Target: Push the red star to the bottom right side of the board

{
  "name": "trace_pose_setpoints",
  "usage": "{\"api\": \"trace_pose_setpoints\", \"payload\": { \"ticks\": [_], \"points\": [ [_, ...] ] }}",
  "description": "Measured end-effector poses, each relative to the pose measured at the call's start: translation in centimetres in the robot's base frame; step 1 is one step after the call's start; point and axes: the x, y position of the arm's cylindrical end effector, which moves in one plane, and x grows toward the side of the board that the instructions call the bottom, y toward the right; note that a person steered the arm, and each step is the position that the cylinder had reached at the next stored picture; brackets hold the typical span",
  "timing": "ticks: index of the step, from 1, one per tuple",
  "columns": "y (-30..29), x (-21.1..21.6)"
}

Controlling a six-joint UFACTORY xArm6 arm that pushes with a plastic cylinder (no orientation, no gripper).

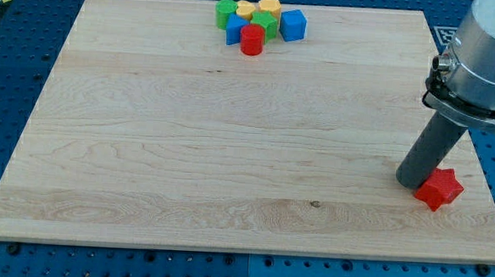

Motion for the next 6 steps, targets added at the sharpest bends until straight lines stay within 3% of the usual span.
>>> {"api": "trace_pose_setpoints", "payload": {
  "ticks": [2,6],
  "points": [
    [-1.0,-2.3],
    [3.0,-0.8]
  ]
}}
